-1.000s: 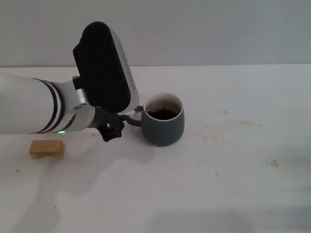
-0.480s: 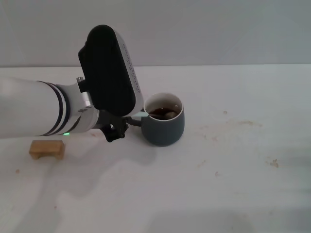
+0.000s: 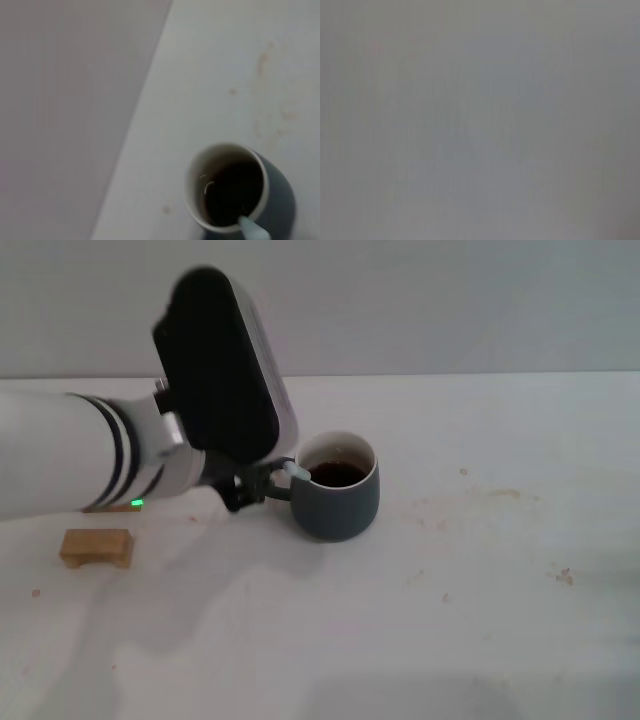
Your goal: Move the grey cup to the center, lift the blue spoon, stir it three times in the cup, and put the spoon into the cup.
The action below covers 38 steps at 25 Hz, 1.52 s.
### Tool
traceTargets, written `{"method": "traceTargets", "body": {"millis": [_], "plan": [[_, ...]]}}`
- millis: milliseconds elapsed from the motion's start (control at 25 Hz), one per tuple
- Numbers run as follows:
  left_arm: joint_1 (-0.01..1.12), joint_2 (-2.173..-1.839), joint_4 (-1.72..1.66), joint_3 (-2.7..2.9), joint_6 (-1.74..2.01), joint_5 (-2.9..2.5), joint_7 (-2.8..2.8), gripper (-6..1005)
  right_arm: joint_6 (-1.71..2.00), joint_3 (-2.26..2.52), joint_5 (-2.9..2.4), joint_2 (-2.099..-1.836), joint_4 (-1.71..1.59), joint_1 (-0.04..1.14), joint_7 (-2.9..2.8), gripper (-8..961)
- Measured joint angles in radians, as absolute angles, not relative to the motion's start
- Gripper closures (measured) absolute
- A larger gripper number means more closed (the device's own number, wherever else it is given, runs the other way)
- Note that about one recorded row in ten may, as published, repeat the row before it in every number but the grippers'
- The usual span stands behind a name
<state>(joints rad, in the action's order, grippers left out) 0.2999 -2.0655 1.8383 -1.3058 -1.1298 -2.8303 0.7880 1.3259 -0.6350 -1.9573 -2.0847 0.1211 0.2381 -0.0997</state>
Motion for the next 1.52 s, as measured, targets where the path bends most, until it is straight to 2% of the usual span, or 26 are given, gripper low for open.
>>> {"method": "traceTargets", "body": {"millis": [200, 280, 320, 360, 520, 640, 720, 800, 840, 920, 1240, 1520], "plan": [[0.175, -2.063, 1.963, -1.305, -0.890, -2.825, 0.719, 691, 1.332, -0.635, -1.957, -2.085, 0.121, 0.231, -0.100, 955], [0.089, -2.062, 1.998, -1.285, -0.684, -2.818, 0.692, 687, 1.334, -0.635, -1.957, -2.085, 0.121, 0.228, -0.100, 955], [-0.011, -2.060, 2.004, -1.240, -0.414, -2.809, 0.679, 682, 1.336, -0.635, -1.957, -2.084, 0.121, 0.227, -0.100, 955], [-0.011, -2.060, 2.004, -1.240, -0.414, -2.809, 0.679, 677, 1.336, -0.635, -1.957, -2.084, 0.121, 0.227, -0.100, 955], [-0.167, -2.059, 1.955, -1.128, 0.104, -2.775, 0.658, 658, 1.350, -0.635, -1.957, -2.082, 0.120, 0.227, -0.100, 955], [-0.194, -2.057, 1.926, -1.101, 0.233, -2.765, 0.635, 644, 1.351, -0.635, -1.957, -2.082, 0.120, 0.227, -0.100, 955], [-0.245, -2.054, 1.774, -1.025, 0.639, -2.770, 0.568, 634, 1.352, -0.635, -1.955, -2.082, 0.120, 0.227, -0.100, 955], [-0.245, -2.054, 1.774, -1.025, 0.639, -2.770, 0.568, 625, 1.352, -0.636, -1.955, -2.082, 0.120, 0.227, -0.100, 955], [-0.249, -2.055, 1.629, -0.996, 0.898, -2.779, 0.543, 620, 1.355, -0.638, -1.955, -2.082, 0.119, 0.227, -0.100, 955], [-0.257, -2.056, 1.536, -0.992, 1.025, -2.770, 0.483, 571, 1.378, -0.643, -1.952, -2.082, 0.115, 0.224, -0.100, 955], [-0.253, -2.060, 1.276, -1.085, 1.050, -2.723, 0.315, 375, 1.454, -0.637, -1.952, -2.082, 0.118, 0.221, -0.100, 955], [-0.172, -2.059, 0.980, -1.172, 1.067, -2.708, 0.143, 204, 1.521, -0.635, -1.955, -2.083, 0.120, 0.219, -0.100, 955]]}}
